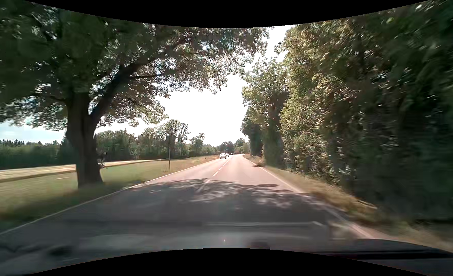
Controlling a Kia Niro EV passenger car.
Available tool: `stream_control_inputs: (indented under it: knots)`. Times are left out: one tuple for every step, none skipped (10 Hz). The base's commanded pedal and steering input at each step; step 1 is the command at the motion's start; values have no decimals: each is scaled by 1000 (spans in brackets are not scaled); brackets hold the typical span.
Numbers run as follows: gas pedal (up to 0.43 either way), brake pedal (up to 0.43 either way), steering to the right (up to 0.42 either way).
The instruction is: Follow the waypoints while adhering to traffic rules and regulations
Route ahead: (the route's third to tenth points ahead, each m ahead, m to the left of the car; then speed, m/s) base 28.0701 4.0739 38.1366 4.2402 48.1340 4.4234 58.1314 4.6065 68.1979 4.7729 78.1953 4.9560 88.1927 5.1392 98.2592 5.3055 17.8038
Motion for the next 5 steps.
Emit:
stream_control_inputs:
  knots:
    - [118,0,-1]
    - [118,0,-1]
    - [118,0,-1]
    - [118,0,-1]
    - [118,0,-1]
